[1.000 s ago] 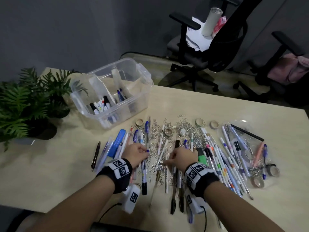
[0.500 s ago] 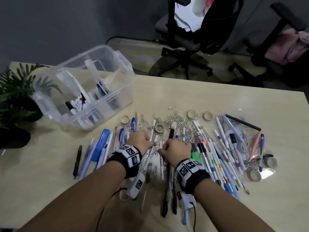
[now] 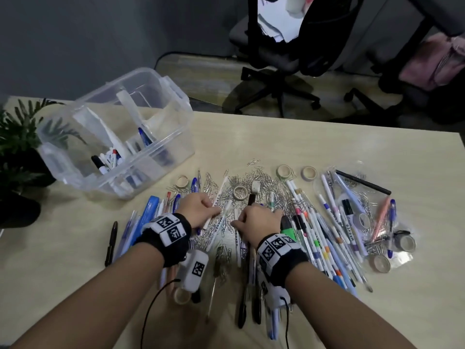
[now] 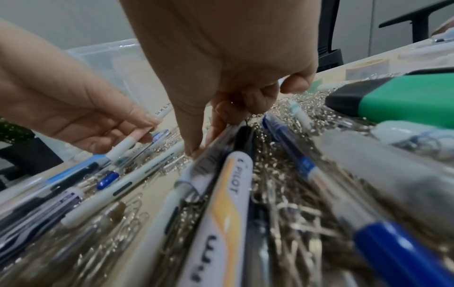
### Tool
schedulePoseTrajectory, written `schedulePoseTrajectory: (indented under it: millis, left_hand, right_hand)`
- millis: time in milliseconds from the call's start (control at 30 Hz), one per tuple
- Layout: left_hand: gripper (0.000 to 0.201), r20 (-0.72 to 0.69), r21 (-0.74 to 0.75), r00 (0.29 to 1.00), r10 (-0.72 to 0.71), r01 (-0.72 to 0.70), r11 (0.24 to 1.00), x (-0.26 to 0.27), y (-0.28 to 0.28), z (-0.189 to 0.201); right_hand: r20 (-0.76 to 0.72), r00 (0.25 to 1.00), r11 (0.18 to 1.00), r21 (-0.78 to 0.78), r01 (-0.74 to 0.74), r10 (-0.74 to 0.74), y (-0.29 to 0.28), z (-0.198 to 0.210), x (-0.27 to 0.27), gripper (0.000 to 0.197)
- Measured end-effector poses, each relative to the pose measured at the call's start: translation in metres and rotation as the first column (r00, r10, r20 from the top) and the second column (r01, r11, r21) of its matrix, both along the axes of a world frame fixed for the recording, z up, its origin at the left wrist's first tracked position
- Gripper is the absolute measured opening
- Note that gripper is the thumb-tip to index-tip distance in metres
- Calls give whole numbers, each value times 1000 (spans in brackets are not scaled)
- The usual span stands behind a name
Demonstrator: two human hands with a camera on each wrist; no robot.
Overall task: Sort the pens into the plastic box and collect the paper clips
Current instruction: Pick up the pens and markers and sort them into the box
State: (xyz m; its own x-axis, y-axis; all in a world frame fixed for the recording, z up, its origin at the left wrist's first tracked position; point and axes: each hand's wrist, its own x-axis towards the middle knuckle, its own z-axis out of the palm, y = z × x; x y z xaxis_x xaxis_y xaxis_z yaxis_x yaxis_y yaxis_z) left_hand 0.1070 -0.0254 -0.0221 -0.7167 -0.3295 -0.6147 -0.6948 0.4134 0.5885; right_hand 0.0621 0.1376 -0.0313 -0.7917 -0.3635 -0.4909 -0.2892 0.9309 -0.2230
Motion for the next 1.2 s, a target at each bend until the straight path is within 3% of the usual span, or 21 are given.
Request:
schedulePoseTrajectory:
  millis: [167, 300, 400, 533, 633, 733, 833, 900, 1033, 1200]
  left_hand:
    - [23, -11, 54, 1000, 22, -21, 998, 11, -13, 7]
    - [17, 21, 213, 998, 60, -63, 975, 21, -8, 7]
    - [17, 42, 123, 997, -62, 56, 991, 25, -1, 3]
    - [23, 38, 40, 997, -72, 70, 997, 30, 14, -4]
    - [24, 21, -119, 998, -63, 65, 991, 29, 23, -12]
    - [23, 48, -171, 997, -63, 70, 983, 23, 27, -14]
    - [13, 69, -175, 995, -71, 82, 981, 18, 27, -12]
    - [17, 61, -164, 995, -74, 83, 983, 15, 26, -11]
    - [13, 36, -159, 996, -86, 91, 983, 14, 24, -4]
    - [23, 32, -137, 998, -58, 62, 989, 15, 27, -1]
  right_hand:
    - [19, 999, 999, 6, 36, -36, -7, 2, 0, 28]
    - [0, 999, 994, 99, -41, 42, -5, 5, 4, 44]
    - [-16, 993, 979, 172, -111, 115, -2, 3, 8, 50]
    - [-18, 993, 979, 172, -108, 113, -2, 2, 10, 44]
    - [22, 999, 994, 102, -30, 28, -2, 3, 8, 37]
    - [131, 985, 991, -63, 118, -109, 6, 7, 7, 30]
    - [315, 923, 909, -278, 311, -220, 21, 15, 3, 24]
    - [361, 895, 850, -354, 390, -260, 30, 21, -1, 23]
    - [326, 886, 805, -393, 444, -330, 38, 23, -10, 18]
    - [335, 879, 844, -305, 442, -339, 31, 16, -9, 22]
